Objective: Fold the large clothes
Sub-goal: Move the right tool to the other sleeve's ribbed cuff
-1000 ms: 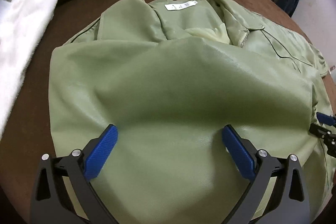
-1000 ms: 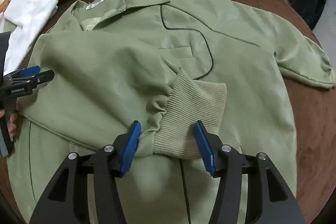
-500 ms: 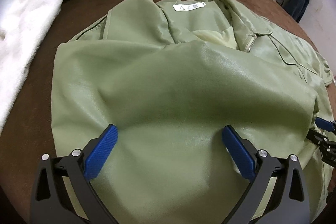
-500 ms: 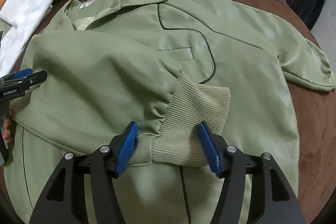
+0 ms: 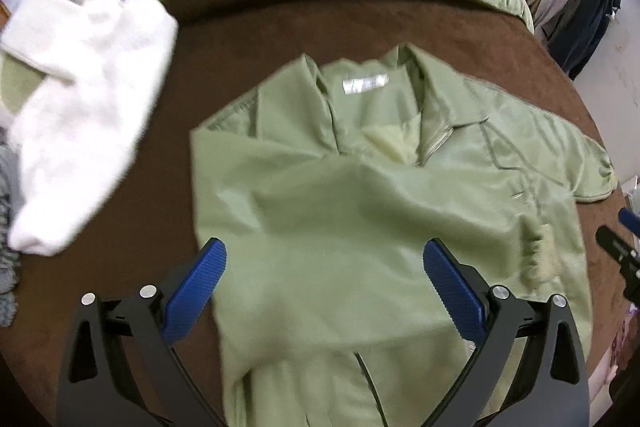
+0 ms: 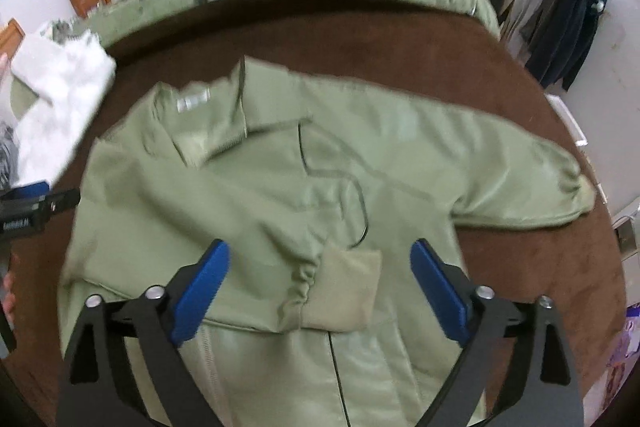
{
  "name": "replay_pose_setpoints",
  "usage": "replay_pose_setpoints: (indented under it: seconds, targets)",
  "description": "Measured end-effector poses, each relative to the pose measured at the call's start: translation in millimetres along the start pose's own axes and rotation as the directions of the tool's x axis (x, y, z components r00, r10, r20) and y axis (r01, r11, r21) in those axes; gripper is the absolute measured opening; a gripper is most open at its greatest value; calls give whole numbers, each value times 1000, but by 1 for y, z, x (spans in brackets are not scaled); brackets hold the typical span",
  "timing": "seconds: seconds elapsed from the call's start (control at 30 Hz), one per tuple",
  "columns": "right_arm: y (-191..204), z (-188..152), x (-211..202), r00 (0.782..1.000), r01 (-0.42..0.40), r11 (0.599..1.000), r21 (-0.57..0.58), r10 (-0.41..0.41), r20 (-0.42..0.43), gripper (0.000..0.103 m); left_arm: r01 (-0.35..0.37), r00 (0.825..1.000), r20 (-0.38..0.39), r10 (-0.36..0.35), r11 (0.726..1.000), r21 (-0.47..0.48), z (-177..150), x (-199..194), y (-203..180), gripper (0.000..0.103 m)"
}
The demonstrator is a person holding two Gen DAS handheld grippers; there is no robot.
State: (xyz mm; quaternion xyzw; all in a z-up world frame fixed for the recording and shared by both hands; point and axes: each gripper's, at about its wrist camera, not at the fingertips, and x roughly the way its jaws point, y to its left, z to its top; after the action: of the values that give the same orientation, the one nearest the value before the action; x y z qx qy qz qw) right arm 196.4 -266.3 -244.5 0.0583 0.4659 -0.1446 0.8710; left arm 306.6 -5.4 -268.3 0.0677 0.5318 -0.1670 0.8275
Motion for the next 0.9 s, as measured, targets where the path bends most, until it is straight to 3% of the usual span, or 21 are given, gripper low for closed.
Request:
replay_pose_setpoints:
  seconds: [0.13,0.23,0.47,0.67,0.9]
  targets:
    - [-15,17,-36,999,-3,1000,29,2,49,97,-59,998,14,59,998,6,9,-38,-11,97]
    - [-36,25,-57,998,6,998,62,-10,67,97,-62,998,20,61,998,19,14,-61,-24,97]
    - [-117,35,-75,994,40,992,123,-51,92,97,-65,998,24,64,997,44,30,-65,-80,97]
    - [-214,29,-52,993,84,984,159,-96,71,97,-62,998,14,62,998,-19,34,-18,-143,97]
    - [-323,5,-6,986,156,960,231,-165,21,97,-72,997,-37,70,996,-45,39,70,-217,97]
